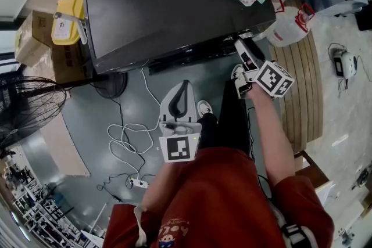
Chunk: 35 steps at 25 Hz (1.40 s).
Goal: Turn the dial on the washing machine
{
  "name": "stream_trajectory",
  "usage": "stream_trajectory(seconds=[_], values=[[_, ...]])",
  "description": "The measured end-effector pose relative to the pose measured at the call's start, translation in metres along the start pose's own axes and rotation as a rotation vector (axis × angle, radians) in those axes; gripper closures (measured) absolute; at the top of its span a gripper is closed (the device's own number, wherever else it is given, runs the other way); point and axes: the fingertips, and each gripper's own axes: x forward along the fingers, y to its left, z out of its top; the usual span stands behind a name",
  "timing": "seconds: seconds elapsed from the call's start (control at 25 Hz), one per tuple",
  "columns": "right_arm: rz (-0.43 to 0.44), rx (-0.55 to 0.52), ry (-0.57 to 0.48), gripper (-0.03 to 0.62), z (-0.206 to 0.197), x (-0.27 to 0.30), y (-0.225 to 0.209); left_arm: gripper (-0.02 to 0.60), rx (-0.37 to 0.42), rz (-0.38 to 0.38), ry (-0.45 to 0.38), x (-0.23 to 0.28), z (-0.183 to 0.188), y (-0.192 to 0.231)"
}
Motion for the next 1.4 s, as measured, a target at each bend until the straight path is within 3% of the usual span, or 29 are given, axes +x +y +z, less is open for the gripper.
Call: stream_trajectory(seconds=[0.2,0.48,0.64,1.04,1.4], values=[[0.023,0.078,-0.043,0.316,0.004,0.000,-0.001,0.572,-0.004,-0.003,0.003,0.002,0.000,-0.002],[0.119,0.392,-0.124,0.316,0.003,-0.002,-0.008,0.572,-0.001,-0.006,0.005,0.002,-0.001,-0.005],[0.138,0.442,-0.144,0.316,0.003,-0.003,-0.010,0.572,0.001,-0.006,0.008,0.001,-0.002,-0.007],[0.123,0.378,-0.107,0.308,0.002,-0.002,-0.005,0.572,0.005,-0.004,0.004,-0.003,-0.001,-0.008],[0.051,0.126,-0.024,0.229,-0.008,-0.011,0.012,0.572,0.006,-0.009,-0.024,-0.011,0.007,-0.008]])
